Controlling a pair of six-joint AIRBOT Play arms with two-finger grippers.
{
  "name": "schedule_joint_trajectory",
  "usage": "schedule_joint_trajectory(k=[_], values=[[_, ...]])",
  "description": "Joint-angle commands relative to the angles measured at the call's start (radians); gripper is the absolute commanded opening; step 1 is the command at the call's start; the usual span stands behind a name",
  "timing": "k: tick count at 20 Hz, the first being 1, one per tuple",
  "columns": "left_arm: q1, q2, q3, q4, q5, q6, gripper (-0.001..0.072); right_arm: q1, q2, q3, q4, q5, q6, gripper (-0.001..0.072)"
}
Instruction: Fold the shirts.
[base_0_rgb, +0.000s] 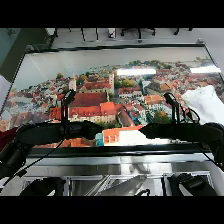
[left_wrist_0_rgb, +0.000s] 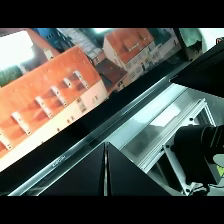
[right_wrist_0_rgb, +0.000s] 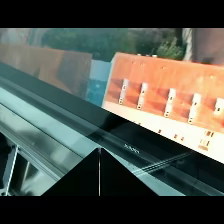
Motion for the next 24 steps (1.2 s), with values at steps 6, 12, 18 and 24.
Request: schedule_joint_trajectory(k=[6,12,18,24], values=[[0.269,0.103,0.0,0.436,0.254,-0.227,0.0012,0.001,0.001,0.0,0.0,-0.002,0.001,0.0021],[0.876,0.183,-0.003,1.038,0.259,-0.223,0.0699,0.001,0.001,0.0,0.0,-0.002,0.001,0.0022],[1.265,-0.107,-0.002,0.967,0.148,-0.164,0.0699,0.001,-0.002,0.0,0.0,-0.002,0.001,0.0022],[1.38,-0.383,-0.002,0.967,0.029,-0.162,0.0699,0.001,-0.007,0.0,0.0,-0.002,0.001,0.0022]])
